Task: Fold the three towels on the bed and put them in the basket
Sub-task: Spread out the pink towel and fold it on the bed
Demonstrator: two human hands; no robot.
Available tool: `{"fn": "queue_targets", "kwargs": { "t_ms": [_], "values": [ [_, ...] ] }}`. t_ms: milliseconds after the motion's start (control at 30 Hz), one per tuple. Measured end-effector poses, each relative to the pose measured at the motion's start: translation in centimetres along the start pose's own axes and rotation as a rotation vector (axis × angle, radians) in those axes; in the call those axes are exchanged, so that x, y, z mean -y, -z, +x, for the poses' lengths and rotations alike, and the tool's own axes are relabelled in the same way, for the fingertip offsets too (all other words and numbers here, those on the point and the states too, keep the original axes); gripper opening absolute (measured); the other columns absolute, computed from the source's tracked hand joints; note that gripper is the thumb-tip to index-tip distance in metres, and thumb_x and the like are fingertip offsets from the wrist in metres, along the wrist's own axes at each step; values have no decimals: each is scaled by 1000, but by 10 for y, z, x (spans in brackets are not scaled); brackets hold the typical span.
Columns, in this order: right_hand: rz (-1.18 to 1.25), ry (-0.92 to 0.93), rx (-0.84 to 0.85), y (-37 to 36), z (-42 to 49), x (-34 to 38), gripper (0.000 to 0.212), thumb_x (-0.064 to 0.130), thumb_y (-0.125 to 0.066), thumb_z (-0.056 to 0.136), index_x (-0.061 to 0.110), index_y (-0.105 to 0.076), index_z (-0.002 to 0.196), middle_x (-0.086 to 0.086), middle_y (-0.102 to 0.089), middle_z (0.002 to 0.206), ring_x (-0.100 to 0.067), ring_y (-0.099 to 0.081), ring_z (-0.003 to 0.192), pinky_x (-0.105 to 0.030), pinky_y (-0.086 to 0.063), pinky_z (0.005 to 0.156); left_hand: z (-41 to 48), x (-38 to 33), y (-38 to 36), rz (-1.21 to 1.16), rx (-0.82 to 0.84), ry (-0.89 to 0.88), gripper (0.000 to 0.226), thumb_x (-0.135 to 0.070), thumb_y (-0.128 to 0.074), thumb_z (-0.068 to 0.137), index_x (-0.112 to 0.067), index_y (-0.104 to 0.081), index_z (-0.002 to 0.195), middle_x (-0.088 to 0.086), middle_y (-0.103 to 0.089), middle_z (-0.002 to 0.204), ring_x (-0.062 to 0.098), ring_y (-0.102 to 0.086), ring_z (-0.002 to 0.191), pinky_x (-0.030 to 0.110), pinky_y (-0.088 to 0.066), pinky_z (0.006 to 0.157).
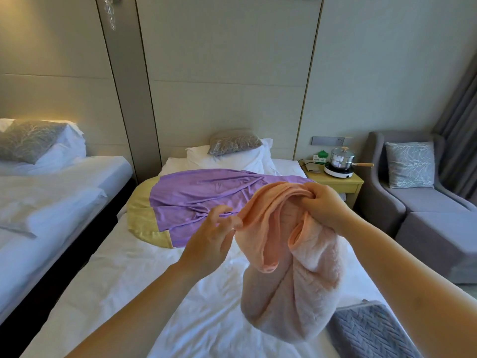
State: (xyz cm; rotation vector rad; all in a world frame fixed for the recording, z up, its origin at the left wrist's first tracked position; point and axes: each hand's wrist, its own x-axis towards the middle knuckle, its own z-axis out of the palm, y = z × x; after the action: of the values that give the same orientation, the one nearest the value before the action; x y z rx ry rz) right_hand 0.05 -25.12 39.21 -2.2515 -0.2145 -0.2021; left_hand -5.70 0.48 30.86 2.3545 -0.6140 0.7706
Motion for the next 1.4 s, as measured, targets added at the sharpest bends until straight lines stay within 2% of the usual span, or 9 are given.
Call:
{"fn": "queue_targets", "kwargs": {
  "t_ms": [133,367,467,567,700,800,1100,1267,1400],
  "values": [
    [58,-55,-44,9,0,2,19,30,-61,88,15,-68,98,-3,-68,88,-20,-62,84,-36,-53,79,0,-8,-4,74,-72,-148,39,-49,-61,87,-18,-66,110,6,-51,131,20,-55,112,38,-50,85],
    [54,-54,-51,15,-4,4,21,29,-61,88,13,-68,100,-12,-70,97,-26,-63,93,-45,-51,89,6,-15,-20,25,44,26,82,-86,-54,62,-41,-36,128,-8,-22,155,13,-29,138,35,-30,106],
    [48,-49,-52,18,-6,3,19,30,-62,87,16,-69,99,-7,-70,94,-23,-63,91,-43,-52,89,8,-5,-23,77,-2,-44,44,-62,-40,90,-39,-36,127,-15,-56,126,14,-58,107,33,-51,83],
    [31,-56,-54,20,-5,3,22,31,-61,87,14,-68,101,-9,-69,96,-24,-63,92,-44,-52,89,15,-1,-27,249,98,-81,50,-39,-51,91,-34,-19,129,-1,-66,102,25,-63,85,34,-47,63],
    [8,-78,-78,19,-4,-2,24,33,-60,87,14,-68,98,-9,-70,93,-25,-63,89,-45,-52,86,40,-15,-12,-6,-30,142,40,-23,-56,87,-37,-30,115,-5,-65,89,23,-64,78,33,-47,62],
    [-1,-119,-132,23,-1,-9,24,32,-59,86,12,-69,95,-9,-70,90,-26,-63,88,-49,-51,86,44,-34,0,-145,-212,-111,19,-18,-53,85,-29,-48,100,-10,-61,89,15,-59,78,34,-50,67],
    [9,-165,-145,9,10,-8,17,35,-56,87,23,-69,85,1,-68,82,-18,-61,79,-46,-53,82,8,-55,-37,265,166,-249,52,-66,-64,68,-36,-64,110,5,-58,109,24,-57,90,32,-46,75],
    [110,-168,-162,13,13,-7,15,32,-58,86,38,-65,74,10,-66,80,-11,-59,80,-28,-48,68,14,-54,-45,398,114,-176,34,-31,-87,49,-24,-69,78,10,-66,101,26,-61,71,29,-48,58],
    [126,-180,-163,22,8,-15,10,29,-60,86,30,-70,85,3,-69,88,-17,-61,87,-38,-52,83,31,-28,-22,212,46,-147,19,-20,-65,68,-9,-69,83,9,-65,93,30,-61,74,37,-53,58]
  ]
}}
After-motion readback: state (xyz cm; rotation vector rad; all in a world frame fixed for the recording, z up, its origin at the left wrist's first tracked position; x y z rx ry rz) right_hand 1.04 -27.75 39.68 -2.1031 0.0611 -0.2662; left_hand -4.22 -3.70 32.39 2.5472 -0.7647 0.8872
